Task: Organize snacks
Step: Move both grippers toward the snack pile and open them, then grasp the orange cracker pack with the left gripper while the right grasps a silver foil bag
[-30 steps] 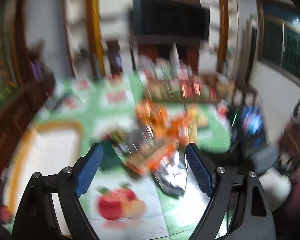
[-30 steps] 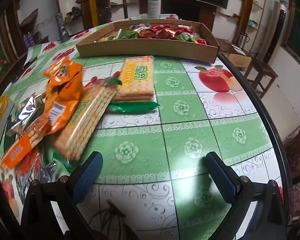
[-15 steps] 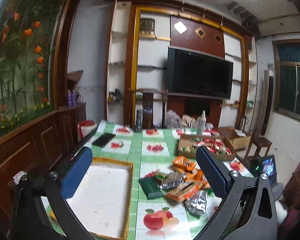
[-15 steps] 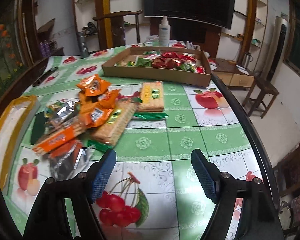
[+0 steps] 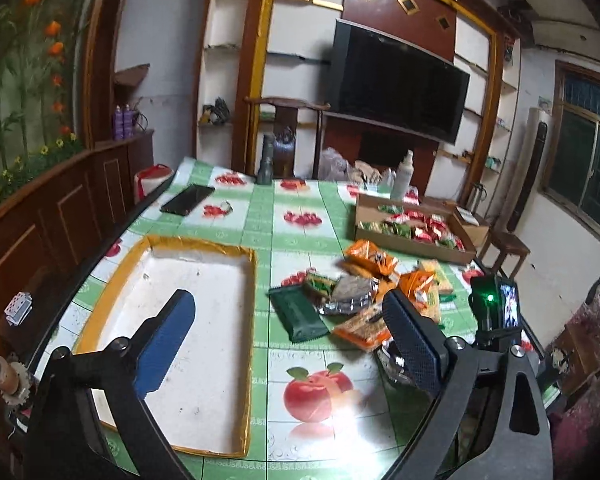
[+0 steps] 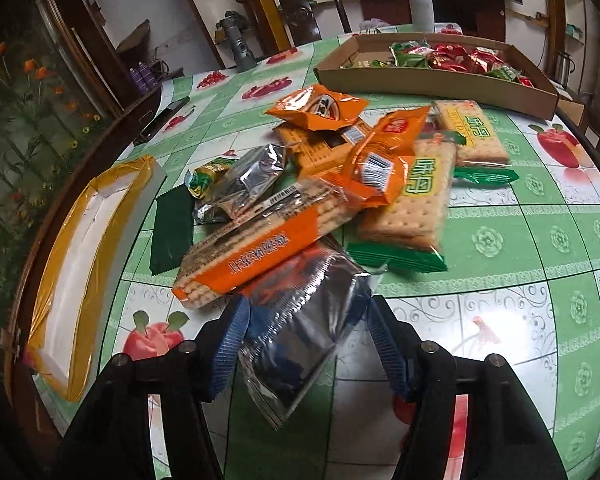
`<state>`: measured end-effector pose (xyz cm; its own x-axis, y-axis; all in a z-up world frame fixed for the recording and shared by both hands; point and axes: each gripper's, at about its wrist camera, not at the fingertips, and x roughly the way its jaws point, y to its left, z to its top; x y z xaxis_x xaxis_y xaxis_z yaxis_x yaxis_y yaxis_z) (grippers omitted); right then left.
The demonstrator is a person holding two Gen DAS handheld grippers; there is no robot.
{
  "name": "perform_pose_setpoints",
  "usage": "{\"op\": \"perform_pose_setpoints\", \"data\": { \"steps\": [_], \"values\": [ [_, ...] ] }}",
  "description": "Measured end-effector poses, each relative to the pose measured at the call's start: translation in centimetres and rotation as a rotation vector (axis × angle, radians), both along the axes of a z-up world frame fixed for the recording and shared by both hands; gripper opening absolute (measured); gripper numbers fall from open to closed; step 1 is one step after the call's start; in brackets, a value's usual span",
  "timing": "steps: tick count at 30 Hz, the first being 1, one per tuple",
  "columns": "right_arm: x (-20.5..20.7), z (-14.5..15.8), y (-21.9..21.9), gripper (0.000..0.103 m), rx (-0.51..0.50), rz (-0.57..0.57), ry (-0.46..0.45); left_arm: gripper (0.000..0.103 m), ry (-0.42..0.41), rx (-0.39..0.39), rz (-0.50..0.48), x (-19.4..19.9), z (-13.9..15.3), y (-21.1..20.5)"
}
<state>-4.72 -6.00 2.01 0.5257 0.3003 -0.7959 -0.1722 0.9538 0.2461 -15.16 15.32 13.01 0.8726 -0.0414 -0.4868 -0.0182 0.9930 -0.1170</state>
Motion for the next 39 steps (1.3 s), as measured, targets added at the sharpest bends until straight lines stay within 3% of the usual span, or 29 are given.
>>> {"op": "perform_pose_setpoints", "data": {
  "steps": [2,5,7,9,14,22,23,24,27,30,35,37,39],
  "values": [
    [-0.1,0.1,0.1,0.056,0.000,0.012,-0.008,0.095,0.040,0.014,-0.052,0.9,-0.9,-1.0],
    [-0.4,0.2,-1.2,0.036,0.068,0.031,0.013,0.095,0.085,0.052,-0.125,2.3,-2.0,-3.0],
    [-0.5,0.2,-2.3,0.016,0.088,0.033,0.019,0.095,0.124,0.084,-0.175,3.7,-2.7,-4.4],
    [-0.7,0.3,-3.7,0.010,0.105,0.029,0.033,0.095,0.161,0.114,-0.216,5.0,-3.7,-5.8],
    [-1.3,0.5,-6.8,0.016,0.051,-0.027,0.000,0.095,0.270,0.192,-0.316,9.1,-6.5,-8.9],
    [-2.0,0.0,-8.8,0.032,0.161,0.000,-0.001,0.095,0.355,0.302,-0.374,13.6,-9.7,-12.0],
    [-1.9,0.2,-8.7,0.034,0.167,0.009,-0.006,0.084,0.379,0.317,-0.396,13.3,-10.3,-12.5],
    [-1.9,0.4,-8.5,0.040,0.168,0.016,-0.011,0.060,0.397,0.325,-0.409,13.4,-10.6,-12.8],
    [-1.7,0.9,-7.9,0.045,0.170,0.031,-0.028,0.051,0.399,0.359,-0.407,12.5,-10.5,-13.2],
    [-1.7,0.8,-7.2,0.050,0.169,0.047,-0.021,0.045,0.415,0.291,-0.413,11.1,-9.6,-12.4],
    [-1.6,0.5,-5.9,0.058,0.134,0.068,-0.009,0.045,0.438,0.223,-0.409,8.5,-8.7,-10.5],
    [-1.4,0.4,-5.5,0.060,0.118,0.064,-0.005,0.050,0.426,0.208,-0.414,7.8,-8.2,-9.8],
    [-1.1,0.3,-5.0,0.061,0.103,0.064,-0.001,0.062,0.404,0.237,-0.396,8.3,-8.0,-9.8]
  ]
}}
